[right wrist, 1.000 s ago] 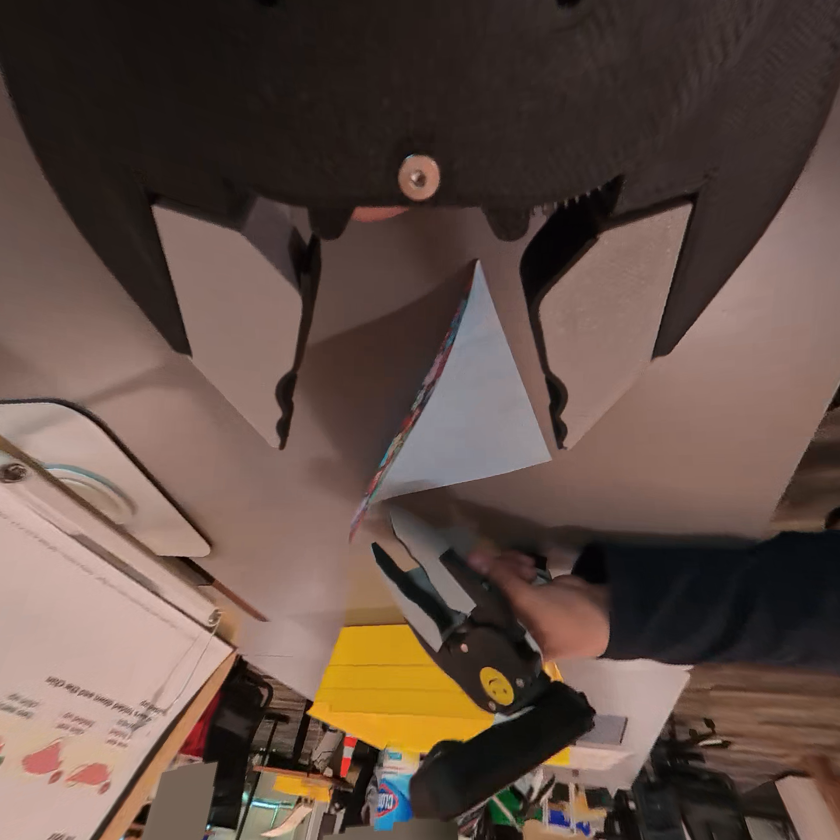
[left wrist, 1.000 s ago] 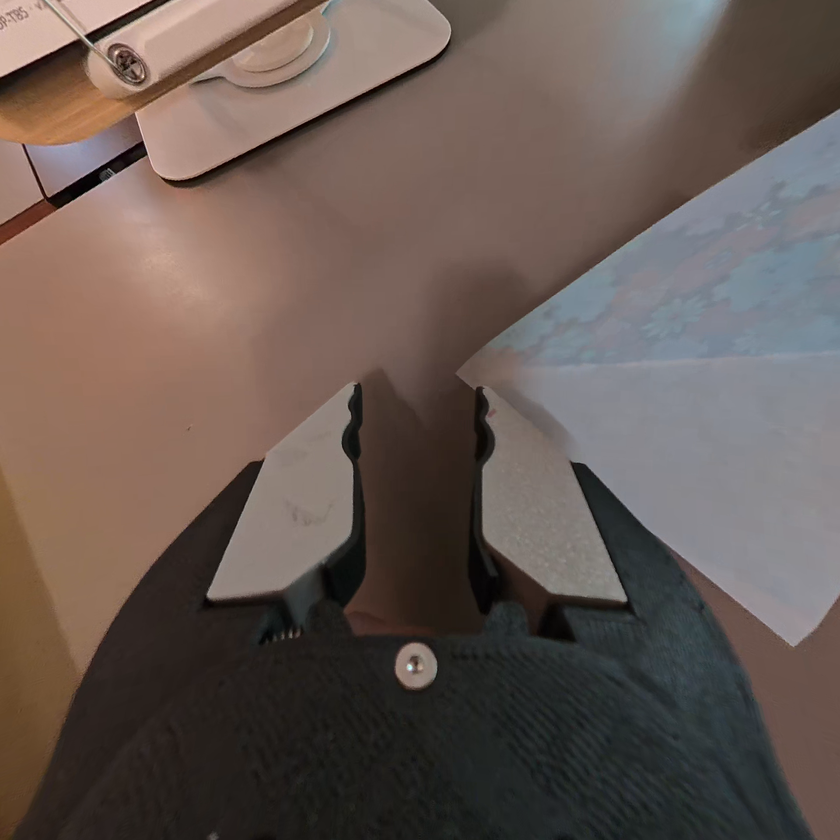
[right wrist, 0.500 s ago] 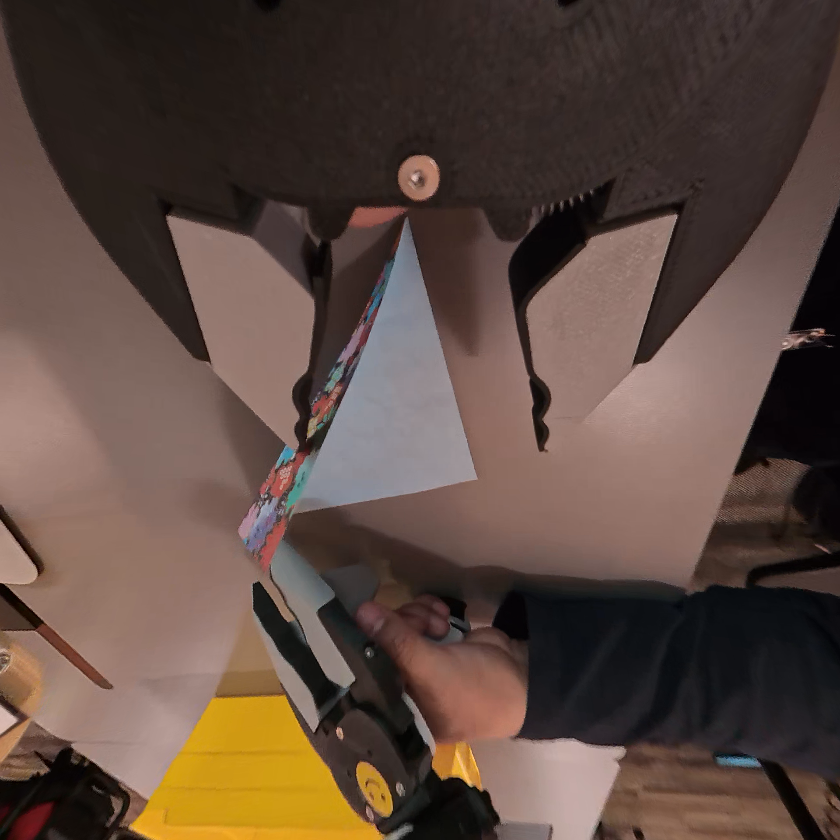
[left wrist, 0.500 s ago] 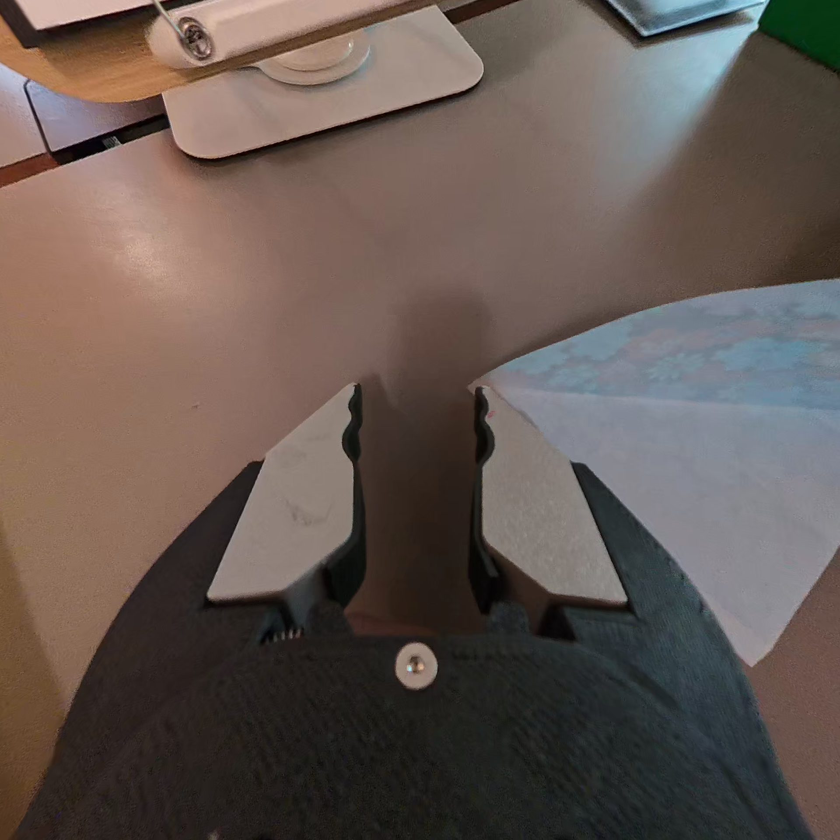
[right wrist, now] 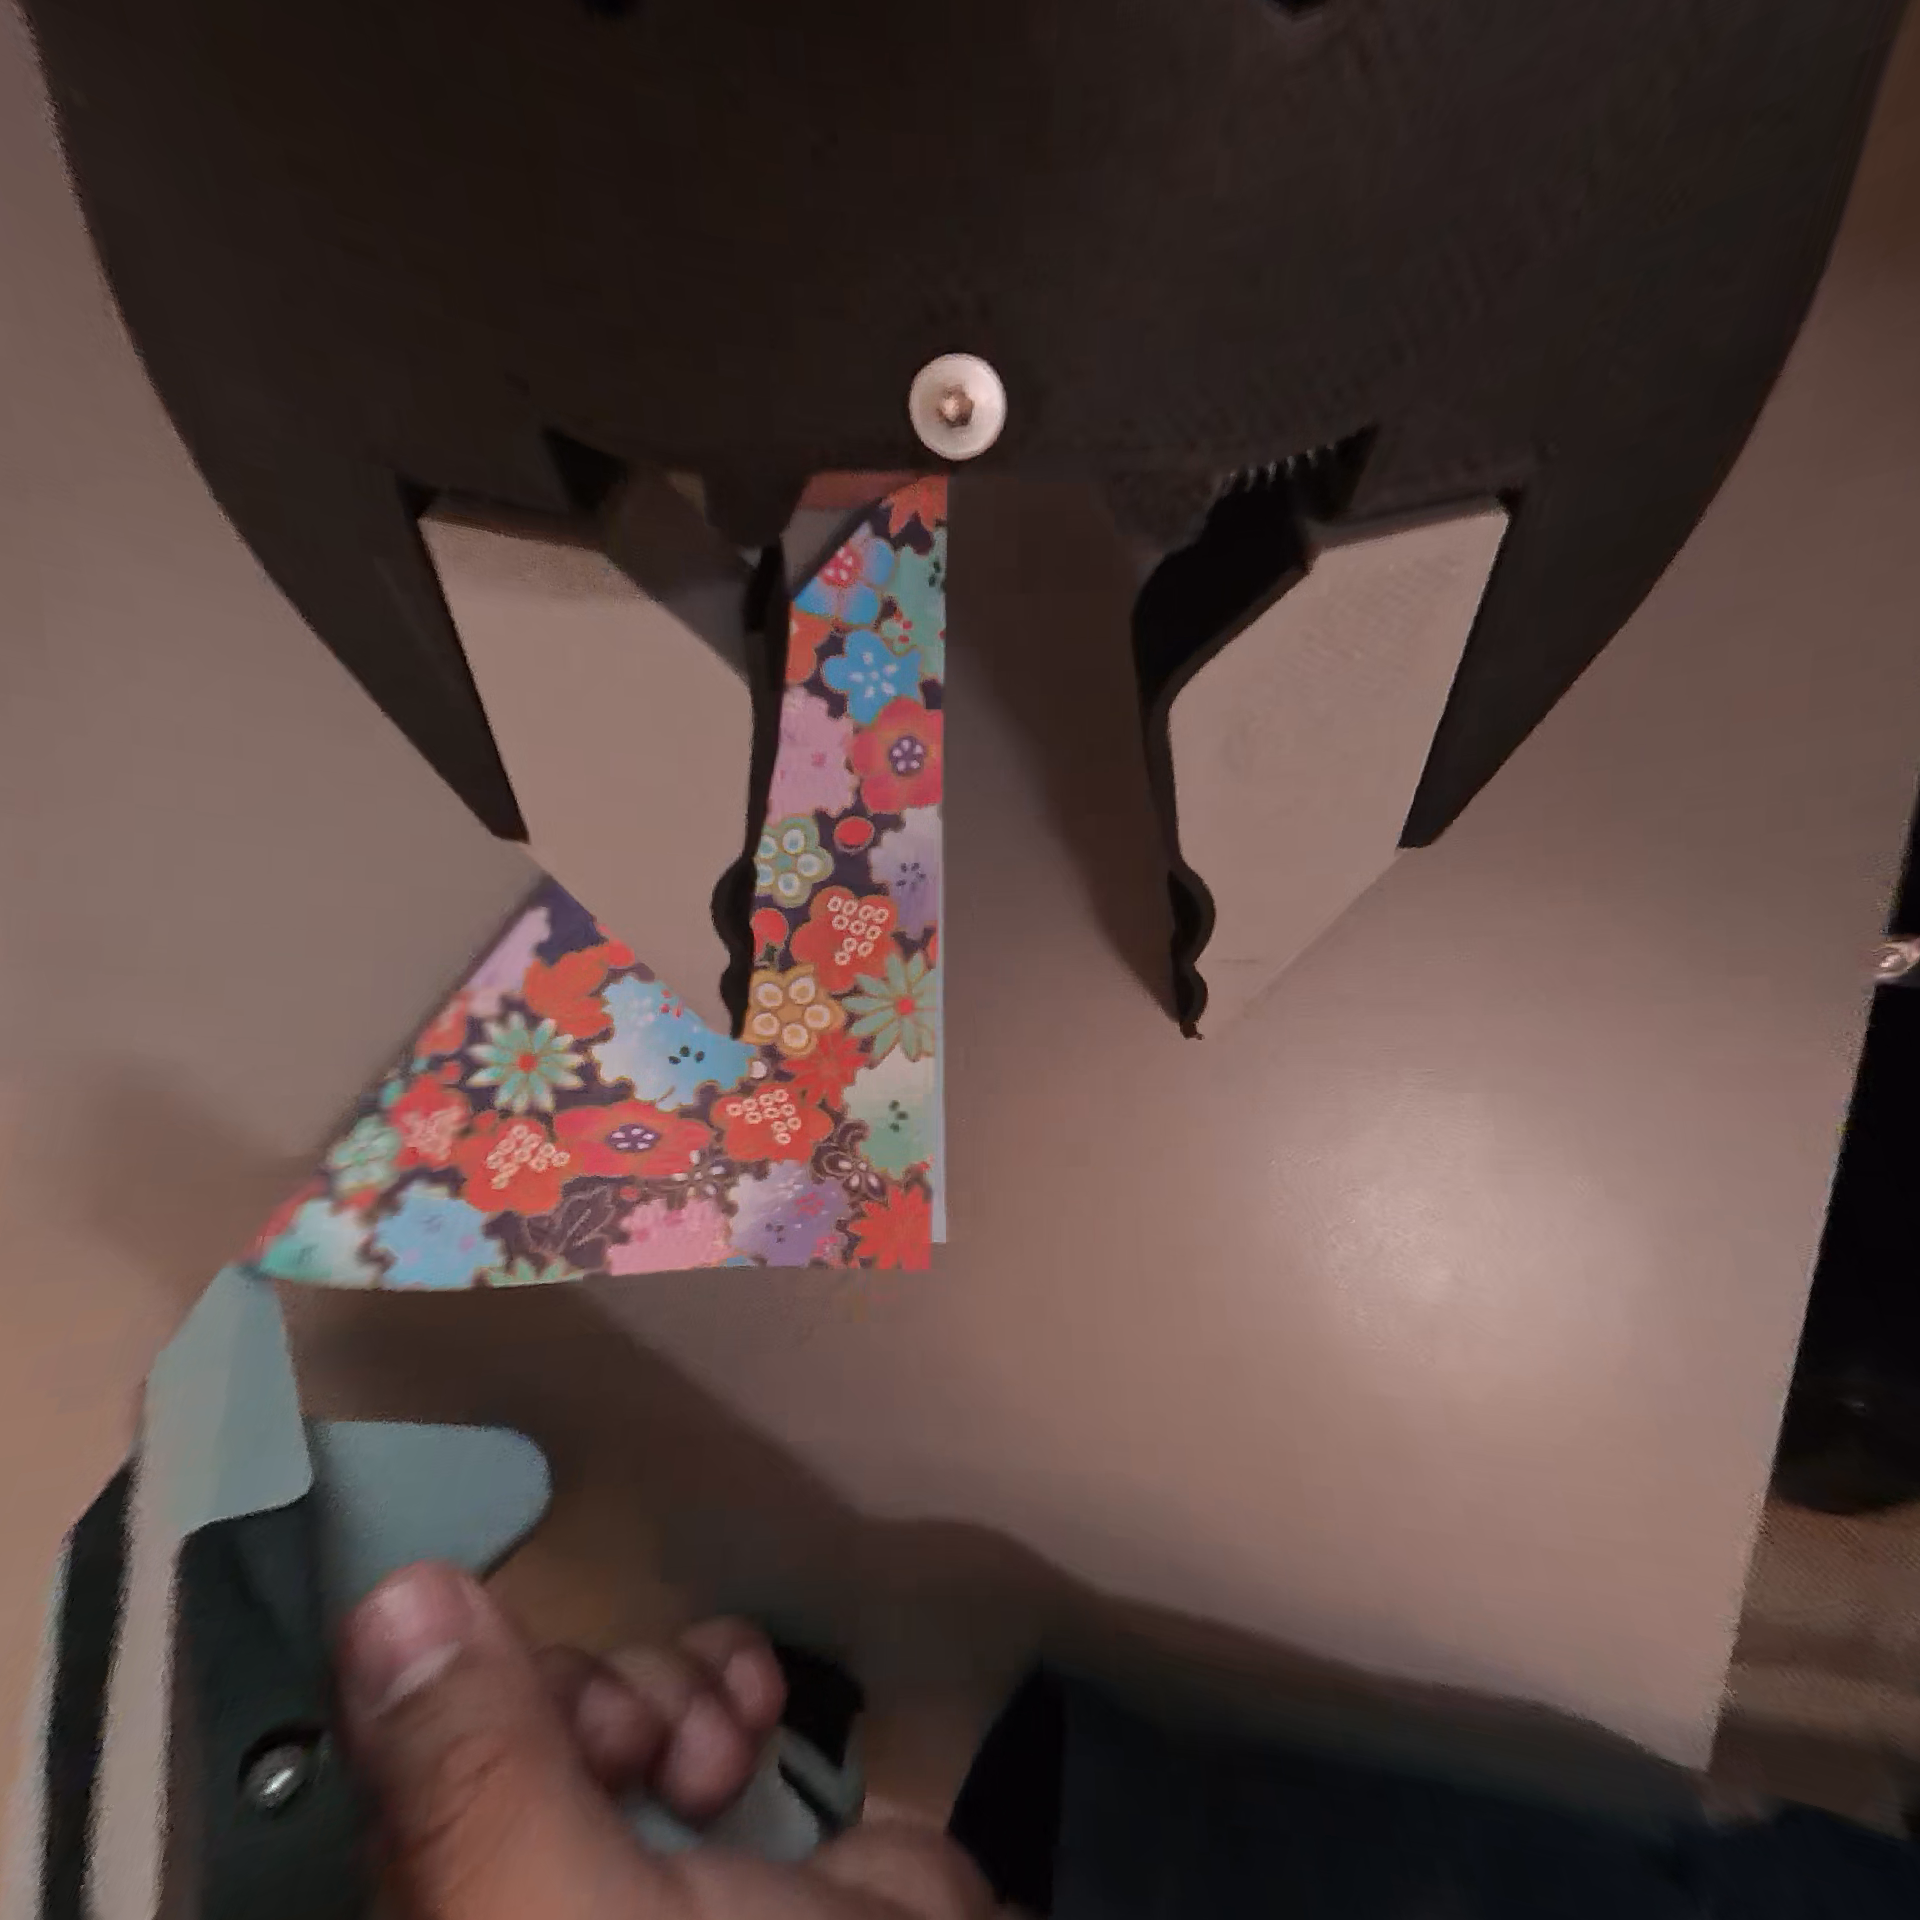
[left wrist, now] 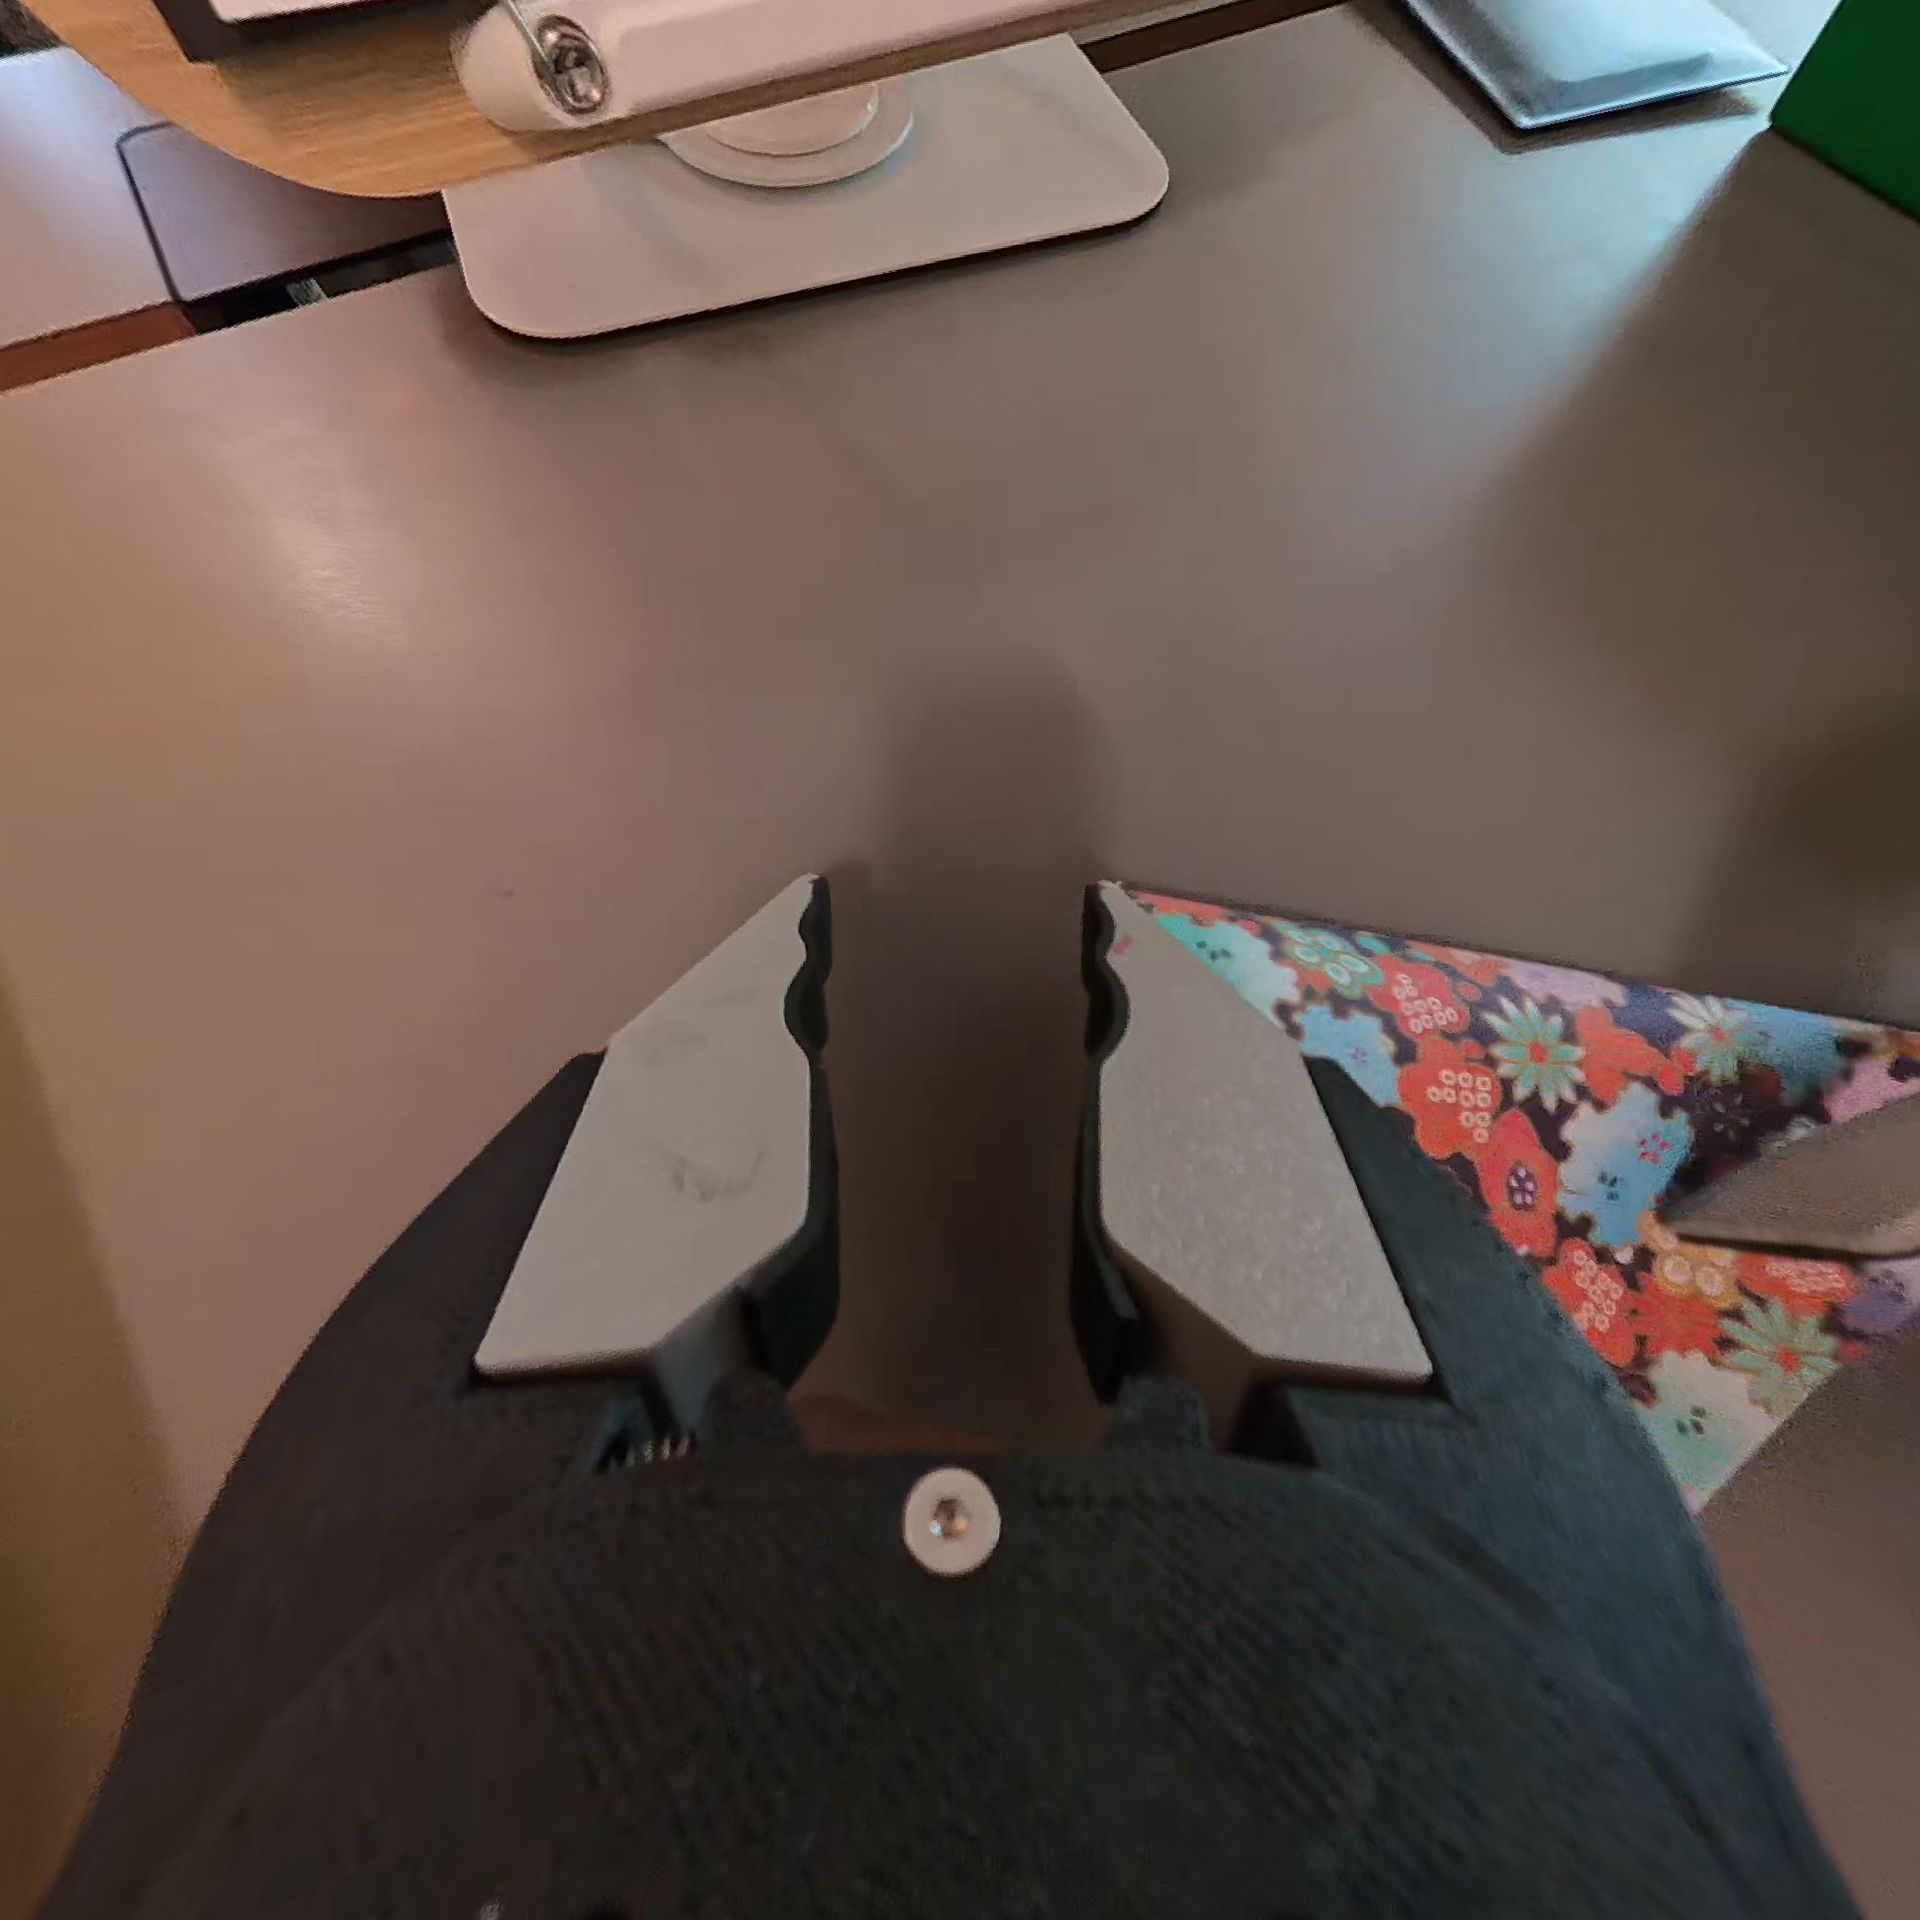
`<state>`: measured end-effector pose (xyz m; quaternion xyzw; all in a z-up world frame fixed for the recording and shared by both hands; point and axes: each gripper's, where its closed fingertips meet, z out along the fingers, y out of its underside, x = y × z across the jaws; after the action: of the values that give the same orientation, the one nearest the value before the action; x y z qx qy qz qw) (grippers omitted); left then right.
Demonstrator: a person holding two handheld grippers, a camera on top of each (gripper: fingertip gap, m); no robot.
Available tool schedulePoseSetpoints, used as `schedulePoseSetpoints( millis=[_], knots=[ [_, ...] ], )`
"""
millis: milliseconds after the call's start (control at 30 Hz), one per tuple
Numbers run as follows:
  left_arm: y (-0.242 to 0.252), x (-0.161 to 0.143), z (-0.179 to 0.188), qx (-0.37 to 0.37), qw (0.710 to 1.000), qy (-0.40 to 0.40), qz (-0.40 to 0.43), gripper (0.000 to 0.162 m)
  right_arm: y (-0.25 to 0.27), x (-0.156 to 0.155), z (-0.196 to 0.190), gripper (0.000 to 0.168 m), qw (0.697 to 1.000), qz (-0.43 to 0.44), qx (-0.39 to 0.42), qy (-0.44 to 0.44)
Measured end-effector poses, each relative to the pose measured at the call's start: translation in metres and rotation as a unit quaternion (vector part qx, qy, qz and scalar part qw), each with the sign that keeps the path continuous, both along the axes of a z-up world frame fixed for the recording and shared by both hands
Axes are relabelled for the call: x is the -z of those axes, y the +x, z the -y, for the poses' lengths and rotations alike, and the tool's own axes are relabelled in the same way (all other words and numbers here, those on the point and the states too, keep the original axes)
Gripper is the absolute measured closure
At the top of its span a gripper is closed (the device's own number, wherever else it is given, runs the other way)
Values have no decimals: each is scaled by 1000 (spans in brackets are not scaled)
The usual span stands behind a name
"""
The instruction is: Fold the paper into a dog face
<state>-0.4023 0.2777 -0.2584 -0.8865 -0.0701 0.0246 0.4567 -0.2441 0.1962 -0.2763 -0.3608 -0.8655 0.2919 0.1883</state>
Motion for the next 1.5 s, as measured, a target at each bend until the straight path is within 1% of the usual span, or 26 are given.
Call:
schedulePoseSetpoints(
  millis=[67, 100, 200, 267, 300, 367, 467, 533, 567, 633, 667, 700, 733, 867, 933, 1000, 1067, 1100, 1267, 1367, 1500],
  knots=[
    [2, -7, 1, 13, 1000, 16, -5, 115, 4, 3, 5, 100, 999, 30, -6, -26],
    [6, -14, 0, 25, 999, 32, -5, 115, 5, 4, 6, 103, 999, 36, -7, -38],
    [25, -39, -1, 68, 994, 87, -16, 116, 6, 4, 6, 102, 999, 22, -8, -43],
    [40, -45, -2, 102, 989, 103, -21, 117, 7, 4, 6, 100, 999, 17, -10, -49],
    [48, -43, -3, 117, 988, 99, -22, 118, 7, 4, 6, 100, 999, 15, -10, -51],
    [57, -29, -4, 133, 988, 67, -34, 118, 7, 4, 7, 99, 998, 11, -11, -56],
    [53, 1, -4, 128, 988, -6, -82, 119, 7, 4, 7, 99, 998, 3, -10, -63],
    [51, 12, -4, 121, 986, -40, -103, 119, 8, 4, 7, 98, 998, 0, -11, -67],
    [49, 14, -4, 116, 986, -48, -114, 119, 9, 4, 8, 96, 997, -1, -13, -70],
    [52, 14, -4, 124, 983, -48, -128, 125, 10, 4, 8, 92, 997, 3, -15, -77],
    [54, 14, -3, 130, 981, -49, -134, 130, 11, 2, 8, 92, 996, 10, -15, -86],
    [56, 15, -3, 136, 979, -49, -141, 134, 12, -1, 8, 97, 994, 19, -14, -104],
    [57, 15, -3, 139, 978, -49, -147, 136, 11, -6, 7, 102, 991, 26, -8, -130],
    [58, 15, -3, 140, 977, -49, -150, 138, -2, -44, -11, 108, 966, -1, 41, -254],
    [57, 15, -3, 139, 978, -49, -145, 137, -7, -51, -23, 107, 962, -22, 61, -267],
    [57, 15, -3, 139, 978, -49, -144, 137, -11, -49, -29, 103, 965, -34, 75, -249],
    [58, 15, -3, 141, 978, -49, -147, 138, -18, -44, -29, 98, 968, -38, 82, -236],
    [58, 15, -3, 141, 978, -49, -149, 138, -21, -40, -27, 97, 969, -31, 83, -231],
    [56, 15, -3, 136, 980, -49, -140, 136, -23, -7, -25, 100, 976, 31, 97, -193],
    [54, 15, -2, 132, 982, -50, -127, 133, -20, -7, -25, 105, 972, 40, 98, -209],
    [48, 15, -1, 118, 986, -51, -103, 124, -19, -8, -28, 109, 967, 48, 102, -227]
  ],
)
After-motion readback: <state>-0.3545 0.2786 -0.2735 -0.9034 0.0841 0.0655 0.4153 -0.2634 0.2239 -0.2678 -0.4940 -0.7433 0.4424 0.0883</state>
